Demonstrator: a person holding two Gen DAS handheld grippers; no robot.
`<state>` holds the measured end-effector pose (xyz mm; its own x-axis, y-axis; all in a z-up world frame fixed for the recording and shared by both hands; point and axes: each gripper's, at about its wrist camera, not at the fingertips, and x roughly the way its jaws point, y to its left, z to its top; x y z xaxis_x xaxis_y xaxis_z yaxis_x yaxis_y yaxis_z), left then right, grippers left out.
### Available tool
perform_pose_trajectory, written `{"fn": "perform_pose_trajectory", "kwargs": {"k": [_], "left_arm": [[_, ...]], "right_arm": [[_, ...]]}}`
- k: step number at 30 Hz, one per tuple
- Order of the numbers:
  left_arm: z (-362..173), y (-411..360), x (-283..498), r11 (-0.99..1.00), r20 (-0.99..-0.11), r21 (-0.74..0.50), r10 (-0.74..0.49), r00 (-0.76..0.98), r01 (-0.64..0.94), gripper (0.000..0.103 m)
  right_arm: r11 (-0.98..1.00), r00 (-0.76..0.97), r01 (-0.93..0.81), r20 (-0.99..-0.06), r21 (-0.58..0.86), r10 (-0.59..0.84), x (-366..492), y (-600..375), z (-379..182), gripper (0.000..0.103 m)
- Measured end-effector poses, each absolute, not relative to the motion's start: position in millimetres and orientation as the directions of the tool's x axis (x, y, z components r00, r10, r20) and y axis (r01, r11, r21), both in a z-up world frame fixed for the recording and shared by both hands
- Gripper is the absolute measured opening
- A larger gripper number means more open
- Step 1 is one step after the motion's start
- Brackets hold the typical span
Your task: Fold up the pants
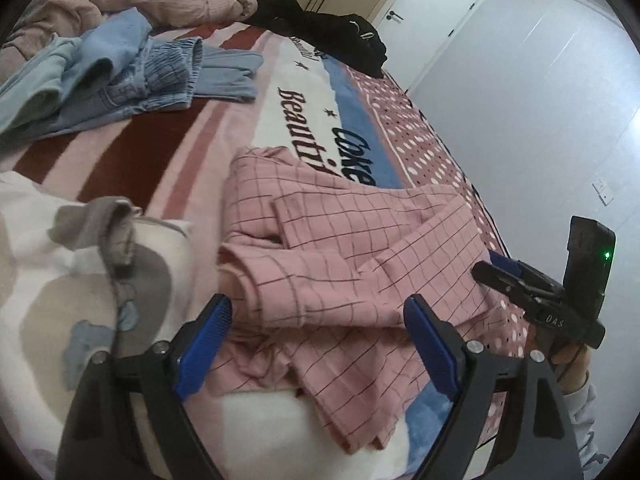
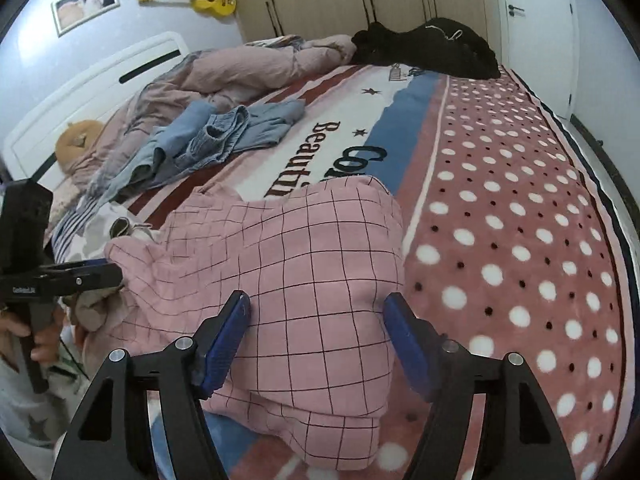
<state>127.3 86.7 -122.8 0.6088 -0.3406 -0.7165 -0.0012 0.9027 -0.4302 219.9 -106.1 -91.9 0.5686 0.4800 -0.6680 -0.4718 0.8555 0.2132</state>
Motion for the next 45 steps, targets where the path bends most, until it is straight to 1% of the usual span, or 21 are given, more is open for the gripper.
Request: {"fn": "perform_pose_trajectory", "kwargs": {"k": [1, 3, 4, 6, 11, 15, 19, 22, 23, 24, 25, 26, 31, 35, 37, 38, 39, 40, 41, 42, 45], "left_arm": [[-123.3, 85.8, 128.3, 0.903, -0.716, -0.430, -0.340, 0.610, -0.002, 0.079], [-124.7, 80.1, 132.8, 0.910, -0.718, -0.415, -0.328, 0.614, 0.001, 0.047], [-124.5, 76.9, 134.9, 0.923, -0.726, -0.385, -0.300, 0.619, -0.004, 0.042], [-121.8, 73.3, 138.0, 0.934, -0.723, -0.356, -0.278, 0.632, 0.003, 0.007], [-96.9, 67.7, 146.5, 0.958, -0.688, -0.282, -0.238, 0.685, 0.051, 0.005], [-74.9, 82.0, 165.8, 0.952, -0.657, -0.305, -0.238, 0.715, 0.036, 0.007], [-83.4, 91.4, 183.8, 0.961, -0.723, -0.278, -0.200, 0.661, -0.013, 0.013], [-92.0, 101.5, 176.0, 0.948, -0.727, -0.316, -0.219, 0.651, -0.034, 0.024], [-93.5, 104.8, 170.1, 0.938, -0.722, -0.345, -0.242, 0.648, -0.033, 0.038], [-94.6, 106.7, 165.6, 0.933, -0.723, -0.359, -0.260, 0.640, -0.026, 0.058], [-95.9, 107.2, 160.7, 0.930, -0.726, -0.367, -0.279, 0.629, -0.011, 0.067], [-96.7, 104.3, 157.1, 0.929, -0.727, -0.370, -0.291, 0.621, 0.003, 0.071], [-118.7, 92.3, 130.2, 0.918, -0.755, -0.392, -0.360, 0.547, 0.063, 0.071], [-134.3, 76.5, 115.5, 0.935, -0.762, -0.342, -0.335, 0.554, 0.094, 0.071], [-135.0, 71.5, 112.9, 0.933, -0.746, -0.347, -0.339, 0.573, 0.100, 0.069], [-134.4, 69.0, 112.6, 0.933, -0.742, -0.344, -0.337, 0.580, 0.103, 0.062], [-133.0, 66.5, 112.1, 0.939, -0.738, -0.327, -0.321, 0.594, 0.101, 0.046], [-132.2, 65.4, 113.7, 0.945, -0.738, -0.313, -0.304, 0.603, 0.094, 0.038], [-130.4, 65.7, 113.3, 0.951, -0.736, -0.298, -0.283, 0.614, 0.082, 0.018], [-127.2, 65.5, 110.8, 0.957, -0.732, -0.283, -0.263, 0.629, 0.070, 0.009], [-112.4, 63.1, 95.5, 0.958, -0.696, -0.267, -0.266, 0.666, 0.104, 0.002]], "right_arm": [[0.853, 0.568, -0.473, -0.663, 0.222, 0.488, 218.6, -107.6, -91.8, 0.067], [0.848, 0.566, -0.470, -0.653, 0.246, 0.504, 220.2, -110.8, -92.6, 0.067], [0.844, 0.564, -0.469, -0.648, 0.258, 0.512, 220.6, -113.1, -93.0, 0.067], [0.840, 0.563, -0.470, -0.641, 0.270, 0.521, 221.9, -112.4, -93.0, 0.067], [0.828, 0.557, -0.464, -0.624, 0.315, 0.549, 223.8, -119.8, -93.3, 0.067], [0.818, 0.543, -0.455, -0.618, 0.352, 0.568, 227.7, -125.9, -95.4, 0.067], [0.815, 0.536, -0.453, -0.620, 0.361, 0.572, 229.0, -127.2, -98.3, 0.067], [0.820, 0.551, -0.458, -0.615, 0.343, 0.565, 227.2, -127.9, -95.3, 0.067], [0.820, 0.559, -0.464, -0.608, 0.335, 0.564, 226.1, -128.0, -92.6, 0.067], [0.817, 0.563, -0.474, -0.600, 0.329, 0.569, 225.1, -127.6, -89.1, 0.067], [0.807, 0.561, -0.495, -0.590, 0.323, 0.580, 223.6, -125.6, -83.4, 0.067], [0.800, 0.559, -0.509, -0.585, 0.317, 0.587, 222.5, -123.8, -79.8, 0.067], [0.786, 0.565, -0.570, -0.580, 0.240, 0.587, 214.3, -105.1, -61.6, 0.067], [0.770, 0.546, -0.571, -0.568, 0.286, 0.616, 213.9, -102.4, -63.3, 0.067], [0.771, 0.539, -0.562, -0.574, 0.300, 0.616, 214.8, -102.5, -66.7, 0.067], [0.773, 0.538, -0.558, -0.577, 0.302, 0.614, 214.8, -102.9, -67.5, 0.067], [0.775, 0.538, -0.553, -0.579, 0.307, 0.613, 214.8, -103.8, -68.3, 0.067], [0.774, 0.536, -0.548, -0.578, 0.317, 0.616, 214.3, -105.7, -69.0, 0.067], [0.773, 0.534, -0.546, -0.577, 0.322, 0.618, 214.7, -107.1, -69.1, 0.067], [0.773, 0.534, -0.543, -0.575, 0.328, 0.620, 213.9, -108.7, -68.9, 0.067], [0.779, 0.542, -0.533, -0.573, 0.331, 0.615, 209.8, -115.1, -68.7, 0.067]]}}
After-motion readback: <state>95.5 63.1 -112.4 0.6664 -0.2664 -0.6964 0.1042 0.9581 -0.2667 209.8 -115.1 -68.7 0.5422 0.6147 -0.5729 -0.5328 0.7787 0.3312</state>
